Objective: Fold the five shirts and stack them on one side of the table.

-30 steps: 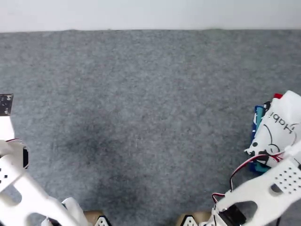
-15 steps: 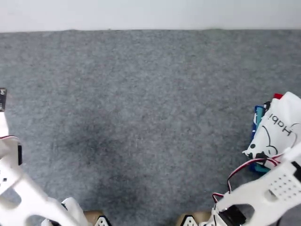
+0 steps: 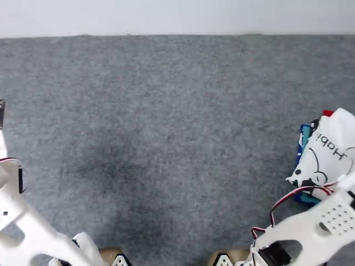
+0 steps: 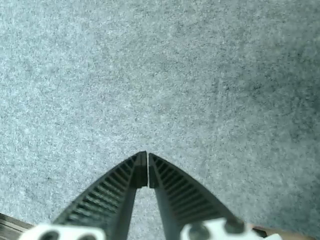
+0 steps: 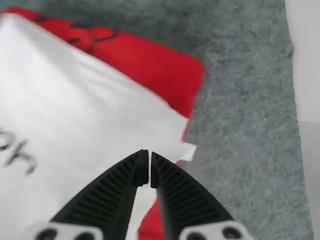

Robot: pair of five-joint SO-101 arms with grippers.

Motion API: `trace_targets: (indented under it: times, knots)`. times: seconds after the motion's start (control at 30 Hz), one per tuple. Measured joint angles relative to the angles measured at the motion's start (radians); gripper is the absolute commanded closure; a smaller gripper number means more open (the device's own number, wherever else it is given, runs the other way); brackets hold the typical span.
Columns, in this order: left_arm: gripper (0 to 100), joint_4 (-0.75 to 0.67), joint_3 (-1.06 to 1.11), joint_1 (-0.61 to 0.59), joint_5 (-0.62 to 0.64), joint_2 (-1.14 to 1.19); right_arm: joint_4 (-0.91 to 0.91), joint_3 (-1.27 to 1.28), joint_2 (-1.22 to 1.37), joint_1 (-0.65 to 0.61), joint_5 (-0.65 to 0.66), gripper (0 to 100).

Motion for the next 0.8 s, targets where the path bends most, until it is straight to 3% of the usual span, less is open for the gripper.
trace_targets:
  times: [0.3,0.6,0.8]
  knots:
    - [99,0.000,0.000,0.000,0.000,0.000,-0.075,-0.046,0.097,0.000,-0.003,98.9]
    - [99,0.000,-0.003,0.000,0.000,0.000,0.224,-0.439,0.095,-0.137,-0.002,99.0]
    - [99,0.000,-0.003,0.000,0.000,-0.069,0.239,-0.519,0.009,-0.201,-0.157,99.0]
